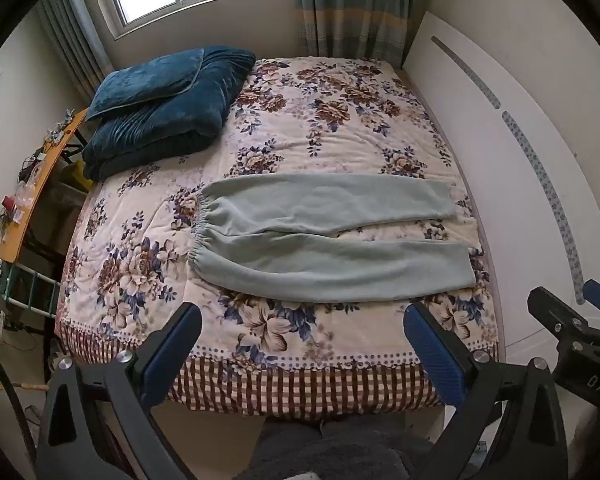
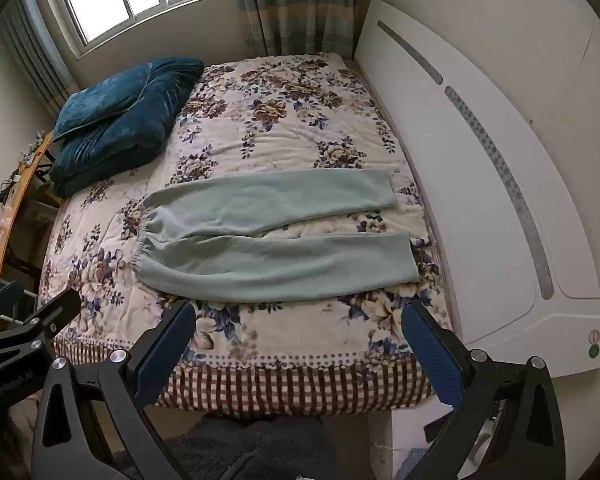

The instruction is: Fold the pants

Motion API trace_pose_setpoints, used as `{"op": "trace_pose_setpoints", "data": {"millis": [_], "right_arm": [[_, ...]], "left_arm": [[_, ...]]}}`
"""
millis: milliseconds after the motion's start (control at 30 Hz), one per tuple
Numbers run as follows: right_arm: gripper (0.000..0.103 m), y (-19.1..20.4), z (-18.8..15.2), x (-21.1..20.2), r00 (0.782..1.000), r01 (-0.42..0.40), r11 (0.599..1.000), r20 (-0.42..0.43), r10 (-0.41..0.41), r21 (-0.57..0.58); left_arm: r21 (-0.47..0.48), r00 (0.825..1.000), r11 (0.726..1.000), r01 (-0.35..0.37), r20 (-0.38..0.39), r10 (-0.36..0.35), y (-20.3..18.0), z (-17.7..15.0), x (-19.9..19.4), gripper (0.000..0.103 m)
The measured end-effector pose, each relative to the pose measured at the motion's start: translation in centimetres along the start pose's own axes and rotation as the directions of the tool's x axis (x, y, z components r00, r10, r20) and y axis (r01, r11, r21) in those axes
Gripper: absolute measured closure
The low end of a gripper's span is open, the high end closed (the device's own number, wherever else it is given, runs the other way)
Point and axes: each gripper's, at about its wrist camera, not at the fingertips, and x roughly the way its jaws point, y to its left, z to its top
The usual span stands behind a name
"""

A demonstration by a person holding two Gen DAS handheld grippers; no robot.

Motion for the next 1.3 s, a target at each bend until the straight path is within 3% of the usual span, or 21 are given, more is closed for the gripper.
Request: {"op": "trace_pose_setpoints", "data": {"millis": [1300], "right_arm": [[0.000,0.0,0.6,-1.6,1.000,-0.021,1.000,0.017,0.021,0.009]], "left_arm": [[-0.014,1.000,1.000,0.014,0.024,-0.013,-0.7,0.2,-0.4,0.000]]}}
